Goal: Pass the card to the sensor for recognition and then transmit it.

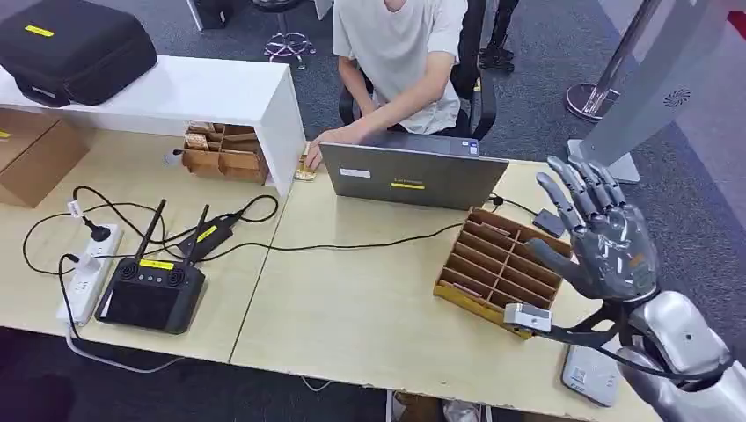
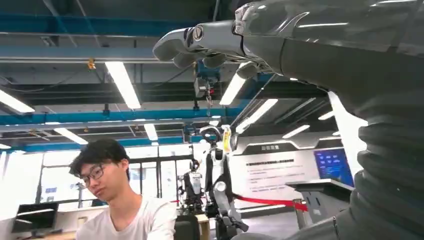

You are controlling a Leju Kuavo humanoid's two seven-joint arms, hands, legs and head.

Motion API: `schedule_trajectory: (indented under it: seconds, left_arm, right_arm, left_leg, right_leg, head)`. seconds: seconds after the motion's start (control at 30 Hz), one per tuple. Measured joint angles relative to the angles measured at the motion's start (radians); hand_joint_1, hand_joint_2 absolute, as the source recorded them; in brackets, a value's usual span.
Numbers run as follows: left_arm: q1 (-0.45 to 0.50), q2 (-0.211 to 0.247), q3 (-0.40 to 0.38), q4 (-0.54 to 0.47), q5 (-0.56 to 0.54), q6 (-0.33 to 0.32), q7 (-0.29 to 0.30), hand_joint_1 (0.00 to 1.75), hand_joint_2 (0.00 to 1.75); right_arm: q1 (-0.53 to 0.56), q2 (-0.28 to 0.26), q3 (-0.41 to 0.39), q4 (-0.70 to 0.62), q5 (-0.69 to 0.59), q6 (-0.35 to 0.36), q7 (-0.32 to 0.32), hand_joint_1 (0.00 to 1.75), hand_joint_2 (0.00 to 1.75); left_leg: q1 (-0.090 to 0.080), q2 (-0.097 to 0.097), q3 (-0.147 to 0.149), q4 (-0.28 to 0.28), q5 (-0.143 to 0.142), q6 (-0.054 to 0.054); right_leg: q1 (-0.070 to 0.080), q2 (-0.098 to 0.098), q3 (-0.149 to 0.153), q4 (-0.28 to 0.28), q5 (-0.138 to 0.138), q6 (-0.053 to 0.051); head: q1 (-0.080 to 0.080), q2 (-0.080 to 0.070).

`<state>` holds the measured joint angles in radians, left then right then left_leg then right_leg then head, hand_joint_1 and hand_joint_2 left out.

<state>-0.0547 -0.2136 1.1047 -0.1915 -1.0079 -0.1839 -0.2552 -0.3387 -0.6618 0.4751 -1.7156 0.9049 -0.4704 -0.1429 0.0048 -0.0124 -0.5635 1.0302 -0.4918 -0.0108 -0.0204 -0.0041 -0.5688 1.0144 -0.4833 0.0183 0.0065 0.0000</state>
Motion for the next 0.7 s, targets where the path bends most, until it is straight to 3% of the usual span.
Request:
schedule_trajectory:
  seconds: [0.17,0.23,0.3,0.37,0.47,0.7]
  left_arm:
    - [0.001,0.000,0.028,0.000,0.016,0.027,0.011,0.00,1.75]
    - [-0.013,-0.001,0.033,0.000,0.016,-0.026,-0.033,0.00,1.75]
    - [-0.097,-0.008,0.060,0.000,0.091,-0.016,0.061,0.00,1.75]
    - [-0.182,-0.013,0.078,-0.001,0.140,-0.002,0.124,0.00,1.75]
    - [-0.236,-0.013,0.090,-0.003,0.187,-0.007,0.118,0.00,1.75]
    - [-0.234,-0.004,0.102,-0.003,0.209,-0.022,0.084,0.00,1.75]
  right_arm:
    - [0.171,-0.028,-0.086,-0.102,0.013,-0.023,-0.041,0.00,1.75]
    - [0.218,-0.025,-0.113,-0.125,0.048,-0.007,-0.064,0.00,1.75]
    - [0.149,0.034,-0.078,-0.089,0.077,0.061,-0.080,0.00,1.75]
    - [0.095,0.084,-0.030,-0.052,0.080,0.073,-0.065,0.00,1.75]
    - [0.035,0.115,0.038,0.003,0.046,0.066,-0.049,0.00,1.75]
    - [0.014,0.130,0.102,0.067,0.023,0.046,-0.052,0.00,1.75]
  left_leg:
    - [0.000,-0.002,-0.001,0.000,0.000,0.000]
    - [0.000,-0.002,-0.003,0.000,0.000,0.000]
    - [0.001,0.002,-0.006,0.000,0.004,-0.002]
    - [0.002,0.002,-0.008,0.000,0.007,-0.002]
    - [0.002,0.001,-0.008,0.000,0.011,-0.002]
    - [0.002,-0.001,-0.008,0.000,0.011,-0.002]
  right_leg:
    - [0.000,-0.002,0.000,0.000,0.000,0.000]
    - [0.000,-0.002,0.000,0.000,0.000,0.000]
    - [0.001,0.003,-0.007,0.002,0.006,-0.002]
    - [0.001,0.001,-0.007,0.002,0.008,-0.002]
    - [0.001,0.000,-0.007,0.003,0.010,-0.002]
    - [0.002,0.000,-0.008,0.003,0.011,-0.002]
  head:
    - [0.000,0.000]
    - [0.000,0.000]
    - [0.000,0.000]
    - [0.000,0.000]
    - [0.000,0.000]
    - [0.000,0.000]
